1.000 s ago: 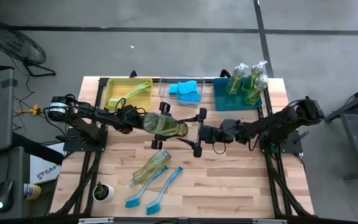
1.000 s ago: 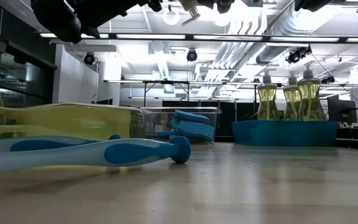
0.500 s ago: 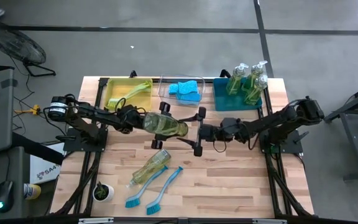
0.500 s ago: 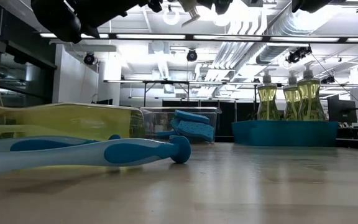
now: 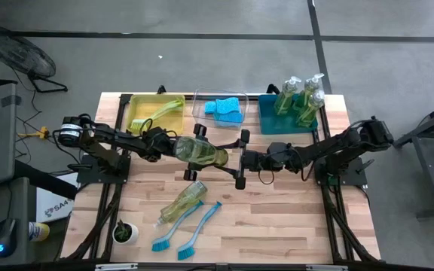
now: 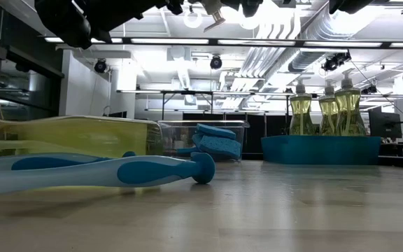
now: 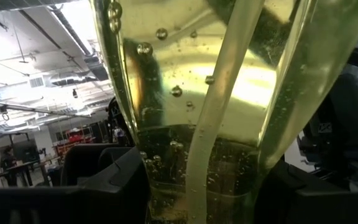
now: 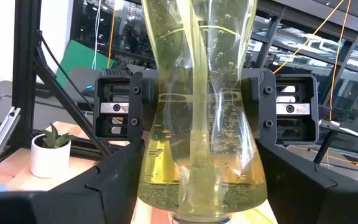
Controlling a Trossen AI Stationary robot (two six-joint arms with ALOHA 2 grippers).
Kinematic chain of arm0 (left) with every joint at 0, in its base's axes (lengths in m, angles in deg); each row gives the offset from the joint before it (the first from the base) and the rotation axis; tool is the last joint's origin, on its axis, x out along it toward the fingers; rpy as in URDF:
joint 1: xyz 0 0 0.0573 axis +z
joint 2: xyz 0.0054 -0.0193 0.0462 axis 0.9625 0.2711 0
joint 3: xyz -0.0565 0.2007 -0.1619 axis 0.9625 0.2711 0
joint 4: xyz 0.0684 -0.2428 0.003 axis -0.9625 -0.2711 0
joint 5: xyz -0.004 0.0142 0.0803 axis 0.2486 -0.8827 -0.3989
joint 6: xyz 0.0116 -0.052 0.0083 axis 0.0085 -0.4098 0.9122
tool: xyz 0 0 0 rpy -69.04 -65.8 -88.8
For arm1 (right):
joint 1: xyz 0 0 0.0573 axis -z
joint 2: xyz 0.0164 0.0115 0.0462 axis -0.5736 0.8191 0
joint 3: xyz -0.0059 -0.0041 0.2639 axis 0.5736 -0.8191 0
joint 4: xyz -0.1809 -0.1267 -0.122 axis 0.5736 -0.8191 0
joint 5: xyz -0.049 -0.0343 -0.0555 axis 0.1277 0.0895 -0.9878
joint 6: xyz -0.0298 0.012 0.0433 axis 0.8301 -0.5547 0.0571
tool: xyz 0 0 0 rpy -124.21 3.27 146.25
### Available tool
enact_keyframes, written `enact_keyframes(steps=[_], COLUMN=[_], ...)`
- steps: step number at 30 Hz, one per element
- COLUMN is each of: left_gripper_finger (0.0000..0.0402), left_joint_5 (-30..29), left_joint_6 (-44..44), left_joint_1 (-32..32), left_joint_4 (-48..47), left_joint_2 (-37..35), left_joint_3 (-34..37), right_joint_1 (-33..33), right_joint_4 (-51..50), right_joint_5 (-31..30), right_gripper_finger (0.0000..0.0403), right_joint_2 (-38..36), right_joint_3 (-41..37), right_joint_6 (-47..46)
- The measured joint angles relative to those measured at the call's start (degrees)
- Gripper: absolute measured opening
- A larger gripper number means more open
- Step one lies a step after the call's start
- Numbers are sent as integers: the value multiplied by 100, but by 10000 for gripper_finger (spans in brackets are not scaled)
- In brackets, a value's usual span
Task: Pick & Place Kitchen Sink Supplies
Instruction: Put the dish soap into the blue bin
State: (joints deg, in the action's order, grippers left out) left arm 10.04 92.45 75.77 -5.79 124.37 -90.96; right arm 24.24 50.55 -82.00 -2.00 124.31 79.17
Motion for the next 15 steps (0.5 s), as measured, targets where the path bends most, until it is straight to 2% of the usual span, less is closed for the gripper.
enact_keyframes(steps=[15], left_gripper_finger=[190], left_joint_5=[0], left_joint_6=[6], left_joint_1=[0], left_joint_4=[-31], left_joint_2=[0], left_joint_3=[0], right_joint_1=[-2], right_joint_4=[-77], right_joint_5=[-113], right_gripper_finger=[264], right_joint_2=[0], right_joint_3=[3], right_joint_6=[0])
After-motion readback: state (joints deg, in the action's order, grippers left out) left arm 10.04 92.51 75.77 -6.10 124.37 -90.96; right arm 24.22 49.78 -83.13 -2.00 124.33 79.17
